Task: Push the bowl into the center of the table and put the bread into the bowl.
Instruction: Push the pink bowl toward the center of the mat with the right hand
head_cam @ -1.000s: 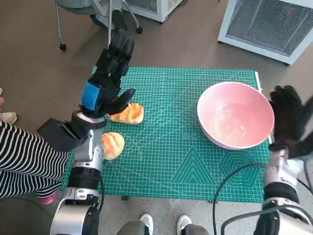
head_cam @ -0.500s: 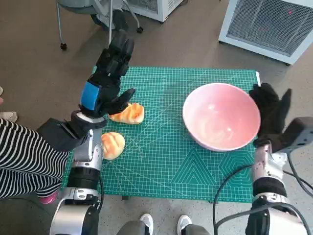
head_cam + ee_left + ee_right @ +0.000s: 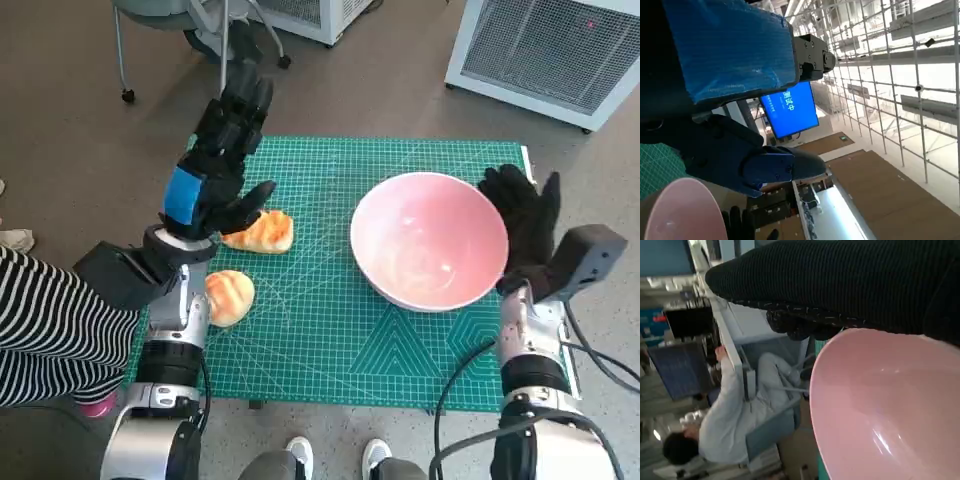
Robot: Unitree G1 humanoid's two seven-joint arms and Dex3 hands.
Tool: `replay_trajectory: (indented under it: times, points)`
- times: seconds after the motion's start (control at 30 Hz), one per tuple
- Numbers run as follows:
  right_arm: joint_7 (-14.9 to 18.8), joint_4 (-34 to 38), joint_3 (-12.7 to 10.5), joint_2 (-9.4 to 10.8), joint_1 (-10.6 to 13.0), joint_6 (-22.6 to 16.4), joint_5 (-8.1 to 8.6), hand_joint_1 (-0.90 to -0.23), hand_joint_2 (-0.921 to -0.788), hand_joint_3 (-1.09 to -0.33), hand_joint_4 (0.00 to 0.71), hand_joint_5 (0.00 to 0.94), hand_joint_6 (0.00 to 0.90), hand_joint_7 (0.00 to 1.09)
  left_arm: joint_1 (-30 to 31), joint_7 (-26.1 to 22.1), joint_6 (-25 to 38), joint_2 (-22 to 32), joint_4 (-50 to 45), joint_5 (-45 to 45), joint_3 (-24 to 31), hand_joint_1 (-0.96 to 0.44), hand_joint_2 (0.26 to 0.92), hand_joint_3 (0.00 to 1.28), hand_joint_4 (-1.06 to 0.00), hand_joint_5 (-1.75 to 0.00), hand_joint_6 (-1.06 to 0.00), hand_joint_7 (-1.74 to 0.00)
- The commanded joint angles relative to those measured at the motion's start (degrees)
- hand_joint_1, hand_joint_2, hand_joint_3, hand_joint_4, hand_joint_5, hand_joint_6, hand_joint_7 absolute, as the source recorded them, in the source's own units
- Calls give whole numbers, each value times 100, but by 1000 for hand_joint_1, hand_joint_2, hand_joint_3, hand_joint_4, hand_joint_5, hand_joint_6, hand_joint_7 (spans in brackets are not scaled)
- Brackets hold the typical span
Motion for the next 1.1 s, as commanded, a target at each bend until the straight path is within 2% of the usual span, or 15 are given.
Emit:
replay_trajectory:
  times: [0.03, 0.37, 0.53, 0.73, 0.93, 1.1]
  points:
    - [32, 81, -9, 201, -56, 123, 5, -631, -921, -840, 115, 2, 61, 245, 19, 17, 19, 39, 20, 53, 14, -657, 921, 377, -7, 0, -113, -86]
    - [29, 136, -183, 516, -309, 256, 168, -664, -921, -831, 95, 0, 55, 230, 14, 12, 29, 30, 5, 41, 7, -658, 921, 377, -7, 0, -109, -85]
    - [25, 174, -300, 614, -408, 326, 230, -697, -921, -784, 90, 0, 56, 221, 25, 22, 9, 26, -9, 50, 7, -662, 921, 377, -8, 0, -108, -85]
    - [46, 205, -377, 665, -470, 388, 299, -696, -921, -767, 88, 1, 62, 215, 70, 16, 13, 6, -59, 38, -4, -660, 921, 379, -9, -1, -108, -86]
    - [56, 182, -373, 660, -476, 382, 248, -683, -921, -766, 89, 1, 68, 210, 105, 39, 1, -13, -81, 66, -21, -660, 921, 380, -8, 0, -107, -86]
    - [18, 103, -215, 484, -440, 245, 43, -664, -921, -780, 87, 0, 70, 204, 141, 67, 22, -35, -144, 79, -39, -659, 921, 380, -8, 0, -107, -87]
